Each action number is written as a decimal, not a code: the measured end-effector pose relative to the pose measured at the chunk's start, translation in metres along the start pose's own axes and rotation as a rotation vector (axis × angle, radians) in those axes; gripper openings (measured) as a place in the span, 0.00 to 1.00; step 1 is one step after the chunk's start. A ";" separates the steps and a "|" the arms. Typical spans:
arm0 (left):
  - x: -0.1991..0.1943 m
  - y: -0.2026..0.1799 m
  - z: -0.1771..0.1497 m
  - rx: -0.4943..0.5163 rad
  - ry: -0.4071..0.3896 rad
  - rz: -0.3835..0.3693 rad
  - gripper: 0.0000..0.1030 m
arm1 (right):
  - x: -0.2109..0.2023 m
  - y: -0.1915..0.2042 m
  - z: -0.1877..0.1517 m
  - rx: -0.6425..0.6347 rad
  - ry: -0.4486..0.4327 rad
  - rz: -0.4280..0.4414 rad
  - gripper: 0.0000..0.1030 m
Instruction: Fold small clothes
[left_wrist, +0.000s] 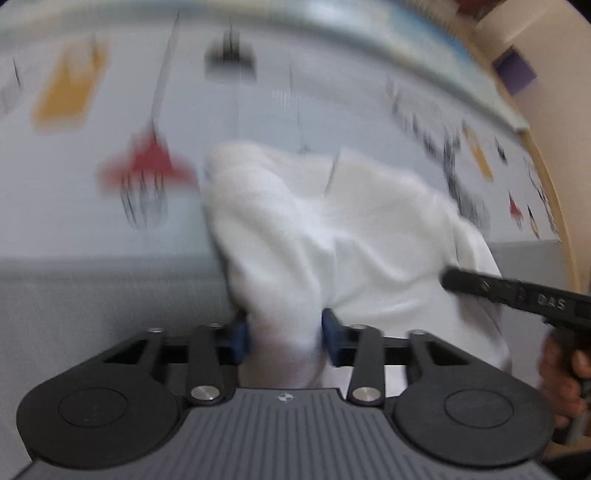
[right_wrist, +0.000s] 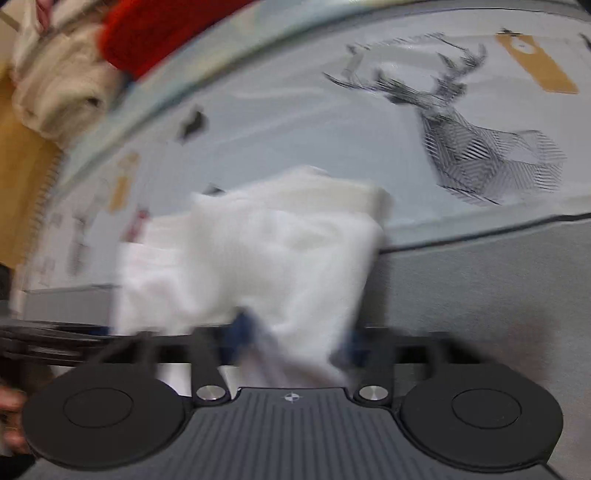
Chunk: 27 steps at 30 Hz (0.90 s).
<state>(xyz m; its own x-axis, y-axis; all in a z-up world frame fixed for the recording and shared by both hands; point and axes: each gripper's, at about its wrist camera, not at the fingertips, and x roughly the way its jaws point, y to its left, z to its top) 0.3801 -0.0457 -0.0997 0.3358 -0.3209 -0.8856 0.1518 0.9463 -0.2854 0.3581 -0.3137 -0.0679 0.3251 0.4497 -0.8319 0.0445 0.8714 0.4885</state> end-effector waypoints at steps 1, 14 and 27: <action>-0.008 -0.002 0.004 0.010 -0.072 0.028 0.36 | -0.005 0.002 0.002 0.001 -0.033 0.008 0.27; -0.049 0.022 0.010 0.058 -0.115 -0.013 0.47 | -0.065 0.012 0.015 -0.092 -0.353 0.013 0.30; -0.108 -0.020 -0.047 0.239 -0.279 0.296 0.91 | -0.066 0.045 -0.014 -0.310 -0.271 -0.409 0.61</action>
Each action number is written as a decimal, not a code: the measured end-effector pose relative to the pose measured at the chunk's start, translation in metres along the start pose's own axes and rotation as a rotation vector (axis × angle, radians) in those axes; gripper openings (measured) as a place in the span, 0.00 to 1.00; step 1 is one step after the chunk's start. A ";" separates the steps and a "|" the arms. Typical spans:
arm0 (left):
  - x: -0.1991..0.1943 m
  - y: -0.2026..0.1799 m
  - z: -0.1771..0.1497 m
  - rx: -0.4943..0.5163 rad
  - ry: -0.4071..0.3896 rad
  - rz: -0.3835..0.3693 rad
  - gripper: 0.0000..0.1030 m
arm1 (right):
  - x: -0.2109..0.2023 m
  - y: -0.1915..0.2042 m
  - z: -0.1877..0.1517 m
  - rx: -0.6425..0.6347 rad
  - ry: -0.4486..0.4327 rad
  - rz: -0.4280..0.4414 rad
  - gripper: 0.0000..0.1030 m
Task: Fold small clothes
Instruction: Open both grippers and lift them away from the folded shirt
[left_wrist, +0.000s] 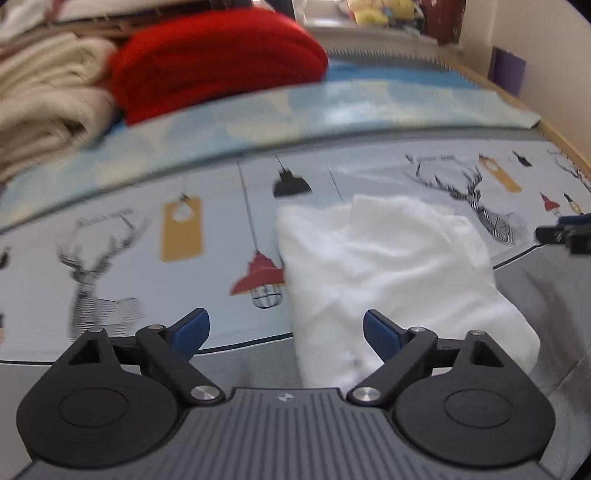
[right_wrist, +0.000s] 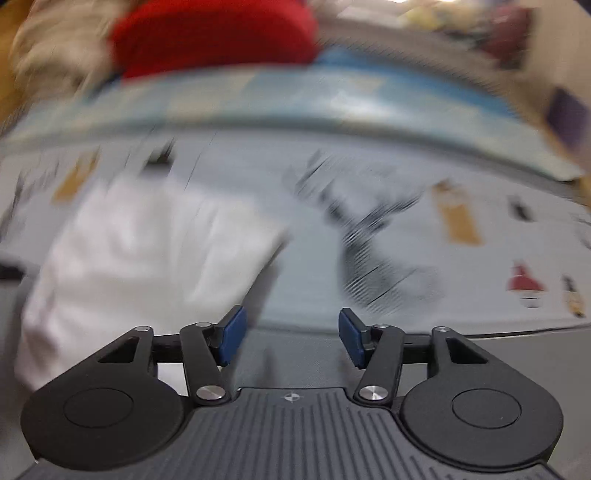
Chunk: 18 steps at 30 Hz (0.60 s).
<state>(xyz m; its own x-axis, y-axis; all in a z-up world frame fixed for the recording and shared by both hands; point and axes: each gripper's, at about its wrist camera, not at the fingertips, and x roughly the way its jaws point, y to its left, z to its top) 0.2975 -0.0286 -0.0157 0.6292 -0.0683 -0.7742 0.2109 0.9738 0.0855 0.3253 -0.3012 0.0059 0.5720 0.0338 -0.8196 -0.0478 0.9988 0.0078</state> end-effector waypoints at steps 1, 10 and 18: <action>-0.011 0.002 -0.003 -0.011 -0.013 0.012 0.91 | -0.011 -0.006 -0.001 0.032 -0.028 -0.006 0.66; -0.114 -0.016 -0.034 -0.109 -0.117 0.030 1.00 | -0.141 -0.005 -0.036 0.120 -0.297 0.005 0.96; -0.144 -0.037 -0.081 -0.222 -0.086 -0.029 1.00 | -0.216 0.013 -0.082 0.132 -0.415 -0.022 0.99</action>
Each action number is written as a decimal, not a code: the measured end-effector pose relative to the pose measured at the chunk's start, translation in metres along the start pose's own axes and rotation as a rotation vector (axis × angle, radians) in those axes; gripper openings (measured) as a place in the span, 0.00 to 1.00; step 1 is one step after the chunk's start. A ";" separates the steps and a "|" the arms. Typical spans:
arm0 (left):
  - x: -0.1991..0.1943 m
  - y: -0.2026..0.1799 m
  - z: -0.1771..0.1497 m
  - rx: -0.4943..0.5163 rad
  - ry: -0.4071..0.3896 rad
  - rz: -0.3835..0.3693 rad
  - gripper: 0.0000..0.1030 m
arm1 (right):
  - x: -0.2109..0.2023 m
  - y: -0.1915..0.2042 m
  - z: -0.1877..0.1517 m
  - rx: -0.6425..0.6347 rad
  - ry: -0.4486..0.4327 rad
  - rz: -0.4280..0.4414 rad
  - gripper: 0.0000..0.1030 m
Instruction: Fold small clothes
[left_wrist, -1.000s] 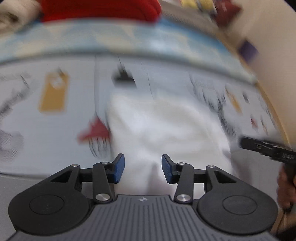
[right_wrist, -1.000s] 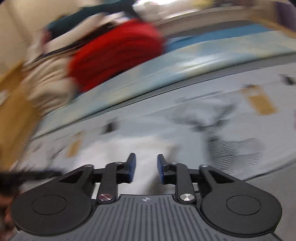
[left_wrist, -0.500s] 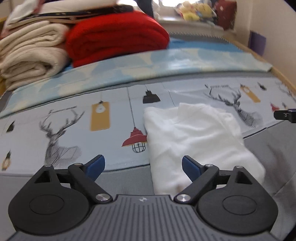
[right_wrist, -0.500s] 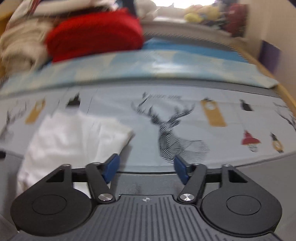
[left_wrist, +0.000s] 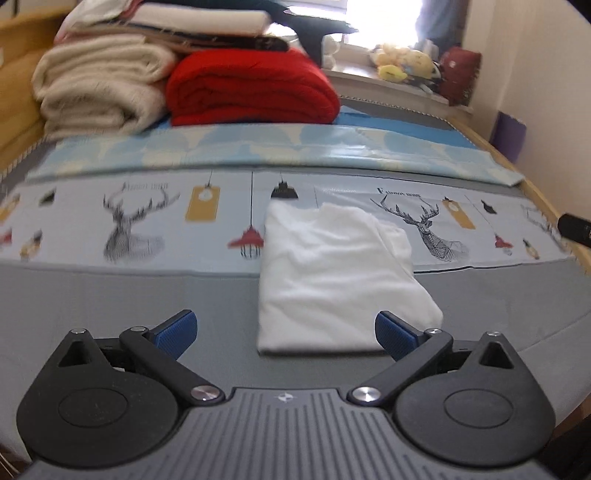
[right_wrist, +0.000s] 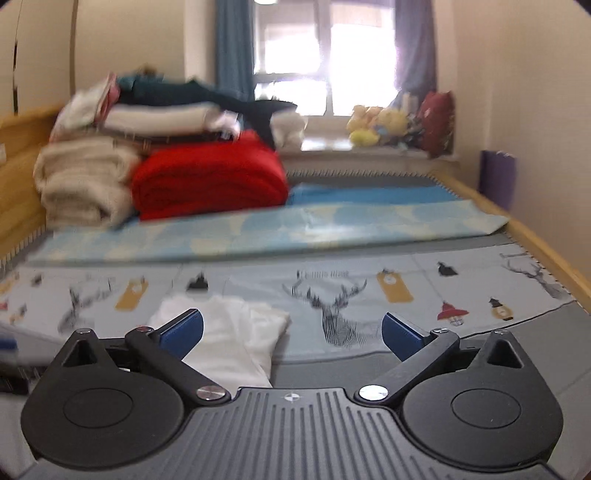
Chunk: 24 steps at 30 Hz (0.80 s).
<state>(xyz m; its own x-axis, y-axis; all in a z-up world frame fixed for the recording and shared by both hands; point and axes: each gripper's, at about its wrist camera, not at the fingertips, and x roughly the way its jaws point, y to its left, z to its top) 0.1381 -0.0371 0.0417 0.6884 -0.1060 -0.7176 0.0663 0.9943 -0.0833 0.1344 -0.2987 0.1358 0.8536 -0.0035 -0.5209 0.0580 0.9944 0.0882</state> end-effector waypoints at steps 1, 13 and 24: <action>0.001 -0.001 -0.003 -0.008 0.014 -0.019 1.00 | -0.002 0.000 -0.001 0.012 0.003 0.000 0.99; 0.015 -0.012 -0.007 0.006 0.024 0.009 1.00 | 0.012 0.050 -0.017 -0.082 0.205 0.093 0.99; 0.019 -0.017 -0.004 0.023 0.016 -0.016 1.00 | 0.023 0.068 -0.024 -0.135 0.248 0.084 0.99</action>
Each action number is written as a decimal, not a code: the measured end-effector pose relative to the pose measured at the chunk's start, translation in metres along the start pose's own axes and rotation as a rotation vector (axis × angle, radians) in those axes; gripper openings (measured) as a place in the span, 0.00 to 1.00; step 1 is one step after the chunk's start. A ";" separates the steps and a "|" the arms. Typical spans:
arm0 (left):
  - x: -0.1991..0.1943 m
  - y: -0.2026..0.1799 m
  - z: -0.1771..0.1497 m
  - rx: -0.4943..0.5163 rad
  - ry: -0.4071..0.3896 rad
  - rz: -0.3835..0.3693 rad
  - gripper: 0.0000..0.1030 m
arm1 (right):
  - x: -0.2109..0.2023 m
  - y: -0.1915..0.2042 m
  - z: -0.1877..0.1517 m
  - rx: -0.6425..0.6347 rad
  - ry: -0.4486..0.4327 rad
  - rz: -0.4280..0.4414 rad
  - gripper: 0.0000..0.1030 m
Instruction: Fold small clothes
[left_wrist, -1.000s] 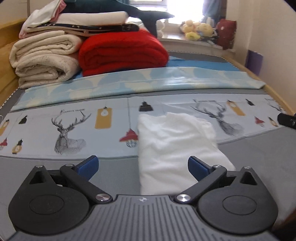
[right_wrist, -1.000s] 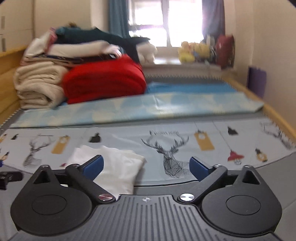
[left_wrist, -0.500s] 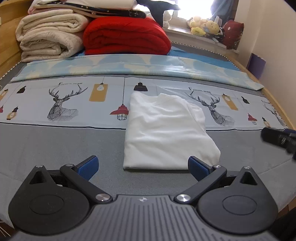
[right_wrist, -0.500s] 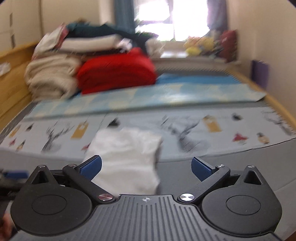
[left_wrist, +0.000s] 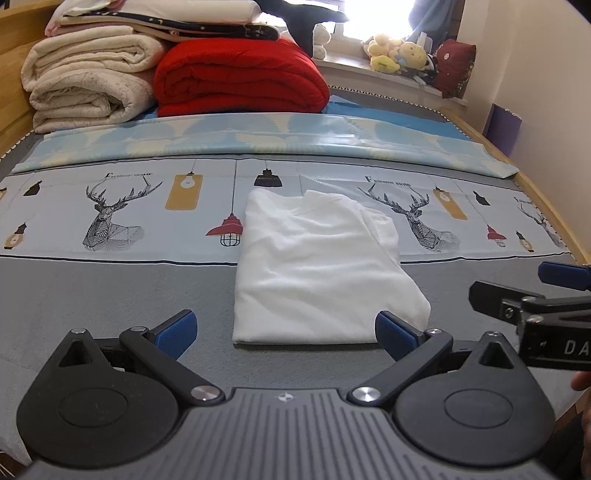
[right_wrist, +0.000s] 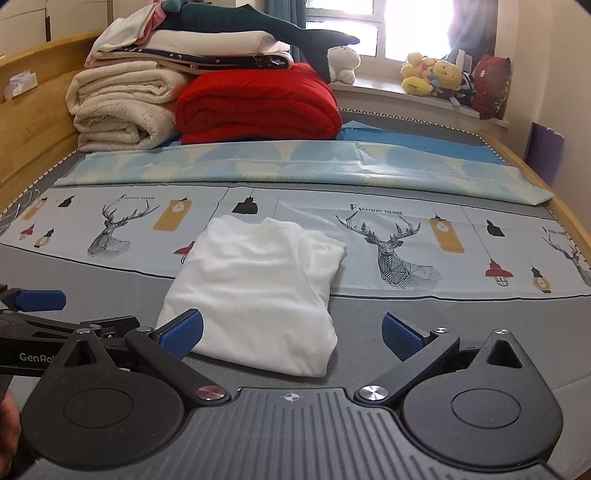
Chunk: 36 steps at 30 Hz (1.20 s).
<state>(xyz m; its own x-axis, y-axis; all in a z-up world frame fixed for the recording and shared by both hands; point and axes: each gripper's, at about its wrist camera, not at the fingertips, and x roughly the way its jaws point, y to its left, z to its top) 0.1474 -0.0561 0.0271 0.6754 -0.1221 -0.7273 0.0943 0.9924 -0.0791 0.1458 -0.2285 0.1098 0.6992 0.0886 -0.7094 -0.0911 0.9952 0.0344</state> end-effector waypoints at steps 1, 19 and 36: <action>0.000 -0.001 0.000 0.003 -0.001 -0.002 1.00 | 0.001 0.001 0.000 -0.002 0.002 -0.001 0.99; -0.002 0.002 -0.001 0.002 0.006 0.013 1.00 | 0.006 0.007 0.002 -0.007 0.011 0.002 0.99; -0.001 0.002 -0.001 0.001 0.009 0.018 1.00 | 0.008 0.006 0.001 -0.009 0.016 0.001 0.99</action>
<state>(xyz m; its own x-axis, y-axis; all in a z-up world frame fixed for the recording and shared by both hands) 0.1463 -0.0540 0.0275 0.6704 -0.1044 -0.7347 0.0834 0.9944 -0.0652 0.1520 -0.2215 0.1047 0.6877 0.0885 -0.7205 -0.0979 0.9948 0.0287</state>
